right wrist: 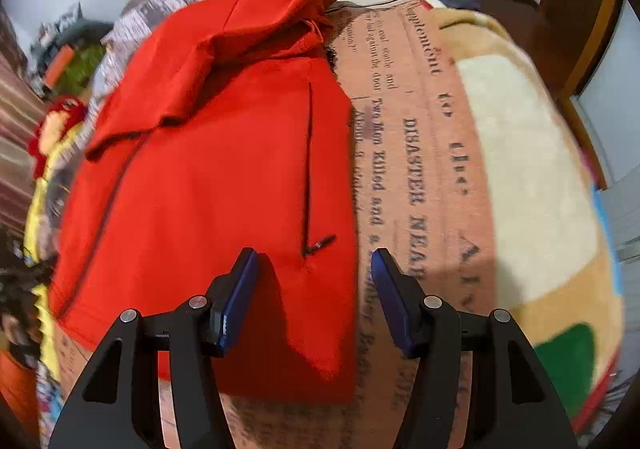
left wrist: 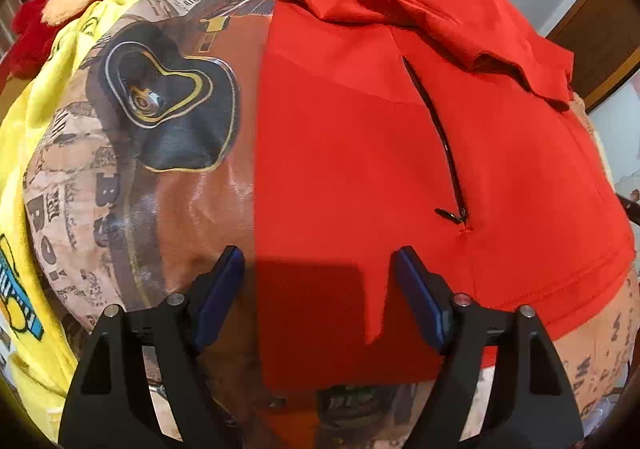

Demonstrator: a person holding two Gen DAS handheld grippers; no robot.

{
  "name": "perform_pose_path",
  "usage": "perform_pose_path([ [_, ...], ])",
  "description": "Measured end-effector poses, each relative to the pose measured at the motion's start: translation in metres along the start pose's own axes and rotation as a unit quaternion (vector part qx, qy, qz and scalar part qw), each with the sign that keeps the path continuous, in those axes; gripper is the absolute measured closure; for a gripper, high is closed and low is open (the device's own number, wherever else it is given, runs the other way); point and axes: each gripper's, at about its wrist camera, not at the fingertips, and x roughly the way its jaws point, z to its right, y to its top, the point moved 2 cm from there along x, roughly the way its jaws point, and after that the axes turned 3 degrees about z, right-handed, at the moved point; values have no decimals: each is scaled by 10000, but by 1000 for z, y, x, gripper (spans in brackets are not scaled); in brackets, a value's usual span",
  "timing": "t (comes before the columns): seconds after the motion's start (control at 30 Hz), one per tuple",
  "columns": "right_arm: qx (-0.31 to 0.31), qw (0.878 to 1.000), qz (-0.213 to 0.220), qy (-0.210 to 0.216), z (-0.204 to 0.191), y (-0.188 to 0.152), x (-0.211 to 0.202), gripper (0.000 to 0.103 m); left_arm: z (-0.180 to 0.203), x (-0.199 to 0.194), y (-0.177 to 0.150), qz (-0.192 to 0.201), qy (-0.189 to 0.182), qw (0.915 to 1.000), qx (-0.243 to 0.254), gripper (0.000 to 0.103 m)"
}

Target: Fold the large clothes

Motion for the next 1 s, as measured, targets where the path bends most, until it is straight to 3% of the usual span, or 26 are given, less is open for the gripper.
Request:
perform_pose_path([
  [0.1, 332, 9982, -12, 496, 2, 2, 7, 46, 1, 4, 4, -102, -160, 9998, -83, 26],
  [0.17, 314, 9979, -45, 567, -1, 4, 12, 46, -4, 6, 8, -184, -394, 9987, -284, 28],
  [0.2, 274, 9980, -41, 568, -4, 6, 12, 48, -5, 6, 9, -226, -524, 9977, -364, 40],
  [0.23, 225, 9980, -42, 598, -7, 7, 13, 49, -6, 7, 10, -290, -658, 9965, -425, 67],
  [0.27, 168, 9980, -40, 609, -10, 7, 14, 54, -8, 11, 10, -468, -810, 9941, -542, 80],
  [0.3, 108, 9981, -31, 611, -12, 7, 14, 58, -9, 13, 10, -530, -798, 9936, -595, 85],
  [0.37, -10, 9970, -41, 774, -20, 7, 13, 81, -9, 14, 10, -514, -778, 9938, -606, 88],
  [0.43, -107, 9965, -41, 823, -26, 8, 11, 85, -4, 9, 12, -448, -659, 9955, -521, 95],
  [0.5, -244, 9966, 9, 785, -30, 14, 10, 86, 4, -1, 17, -287, -586, 9971, -386, 99],
  [0.77, -475, 9917, 672, 991, -42, 48, -26, 87, 27, -57, 69, 576, -817, 9947, -229, 100],
  [1.0, -740, 9855, 1172, 980, -62, 98, -41, 87, 40, -77, 156, 1300, -1124, 9847, -299, 100],
])
